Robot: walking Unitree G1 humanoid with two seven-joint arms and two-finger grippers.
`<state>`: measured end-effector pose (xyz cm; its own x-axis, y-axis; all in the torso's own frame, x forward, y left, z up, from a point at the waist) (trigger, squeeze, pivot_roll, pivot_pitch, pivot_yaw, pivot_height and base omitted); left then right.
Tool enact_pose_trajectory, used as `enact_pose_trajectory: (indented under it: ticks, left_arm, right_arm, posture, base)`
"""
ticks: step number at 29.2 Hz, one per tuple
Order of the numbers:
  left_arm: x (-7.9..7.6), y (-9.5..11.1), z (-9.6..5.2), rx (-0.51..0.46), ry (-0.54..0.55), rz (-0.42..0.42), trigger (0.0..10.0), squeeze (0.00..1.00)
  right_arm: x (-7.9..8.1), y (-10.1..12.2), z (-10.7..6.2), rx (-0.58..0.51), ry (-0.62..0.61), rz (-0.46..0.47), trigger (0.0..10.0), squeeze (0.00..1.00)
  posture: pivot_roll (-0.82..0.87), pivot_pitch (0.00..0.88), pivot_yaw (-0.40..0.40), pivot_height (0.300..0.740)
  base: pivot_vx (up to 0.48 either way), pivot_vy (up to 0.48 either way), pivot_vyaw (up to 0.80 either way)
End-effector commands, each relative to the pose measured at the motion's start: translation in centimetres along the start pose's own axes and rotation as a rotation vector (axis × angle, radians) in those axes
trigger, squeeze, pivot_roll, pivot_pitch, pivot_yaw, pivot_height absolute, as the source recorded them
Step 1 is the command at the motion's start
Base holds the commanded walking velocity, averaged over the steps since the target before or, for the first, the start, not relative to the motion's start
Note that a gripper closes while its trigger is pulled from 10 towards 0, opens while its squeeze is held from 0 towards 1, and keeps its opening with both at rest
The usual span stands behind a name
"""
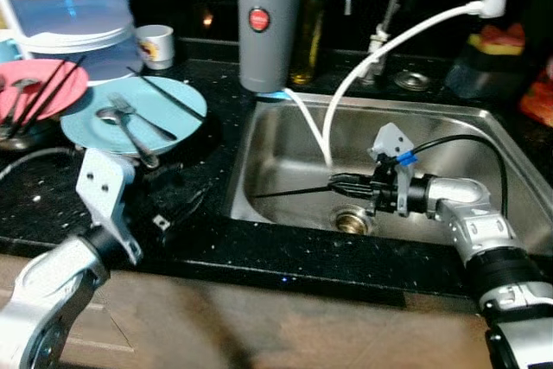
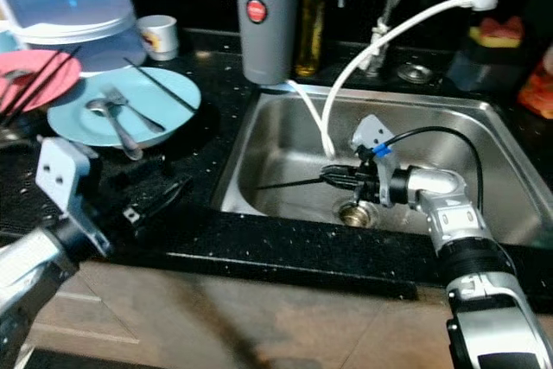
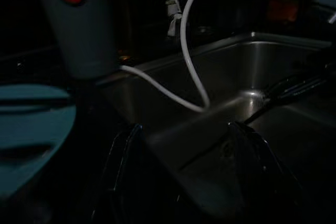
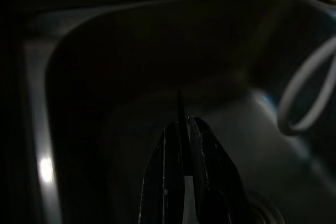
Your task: Kitchen organization
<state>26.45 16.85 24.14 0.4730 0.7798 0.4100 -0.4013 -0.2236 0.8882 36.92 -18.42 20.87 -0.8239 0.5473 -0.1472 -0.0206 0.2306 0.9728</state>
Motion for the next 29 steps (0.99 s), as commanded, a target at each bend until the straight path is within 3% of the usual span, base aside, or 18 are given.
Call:
enact_pose_trajectory:
  ticks: [1,10,11,12,16,18,19,25,29]
  left_arm:
    - [0.0,0.4,0.1,-0.001,-0.002,0.008,10.0,0.00]
    - [0.0,0.0,0.1,0.090,0.018,0.015,10.0,0.00]
    - [0.1,-0.1,0.1,0.097,0.026,0.018,10.0,0.00]
    - [0.2,-0.1,0.1,0.103,0.034,0.020,10.0,0.00]
    - [0.5,-0.3,0.3,0.122,0.067,0.037,10.0,0.00]
    - [0.5,-0.6,0.5,0.157,0.074,0.016,10.0,0.00]
    - [0.4,-0.6,0.7,0.161,0.071,0.004,10.0,0.00]
    - [0.0,-0.4,1.2,0.161,0.045,-0.001,10.0,0.00]
    - [-0.4,-0.2,1.8,0.180,0.031,-0.005,10.0,0.00]
  right_arm:
    - [0.4,0.1,0.4,0.012,0.020,-0.015,10.0,0.00]
    - [0.7,0.4,0.5,0.001,0.029,0.005,10.0,0.00]
    - [0.7,0.4,0.6,-0.003,0.031,0.014,10.0,0.35]
    - [0.7,0.5,0.6,-0.007,0.032,0.025,10.0,1.00]
    - [0.8,0.5,0.7,-0.011,0.037,0.047,10.0,1.00]
    - [0.7,0.6,0.8,-0.014,0.004,0.013,10.0,1.00]
    - [0.6,0.6,0.8,-0.016,-0.008,0.005,10.0,0.00]
    - [0.0,0.9,0.6,-0.045,-0.063,-0.002,10.0,0.00]
    - [-0.9,2.2,0.1,-0.145,-0.127,0.051,10.0,0.00]
  posture:
    - [0.07,0.102,-0.007,0.740]
    - [0.07,0.105,-0.009,0.740]
    - [0.07,0.105,-0.010,0.740]
    - [0.07,0.105,-0.010,0.740]
    - [0.07,0.105,-0.010,0.740]
    - [0.07,0.104,-0.008,0.740]
    - [0.07,0.104,-0.008,0.740]
    - [0.07,0.103,-0.006,0.740]
    - [0.07,0.102,0.000,0.740]
  base:
    - [0.000,0.000,0.00]
    - [0.000,0.000,0.00]
    - [0.000,0.000,0.00]
    - [0.000,0.000,0.00]
    - [0.000,0.000,0.00]
    - [0.000,0.000,0.00]
    - [0.000,0.000,0.00]
    - [0.000,0.000,0.00]
    - [0.000,0.000,0.00]
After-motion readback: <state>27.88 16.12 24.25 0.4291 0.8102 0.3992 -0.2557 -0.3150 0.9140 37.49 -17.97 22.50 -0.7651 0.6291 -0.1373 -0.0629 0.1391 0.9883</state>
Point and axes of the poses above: a point about 5 cm out from each wrist's last joint towards the gripper, its own z axis pointing out of the wrist towards the gripper, its own y axis along the axis of the wrist's last joint, x = y × z, the point moved 2 cm from there along z, pointing out of the wrist towards the gripper, and after that the axes turned 13 degrees about z, right-handed, at the moved point
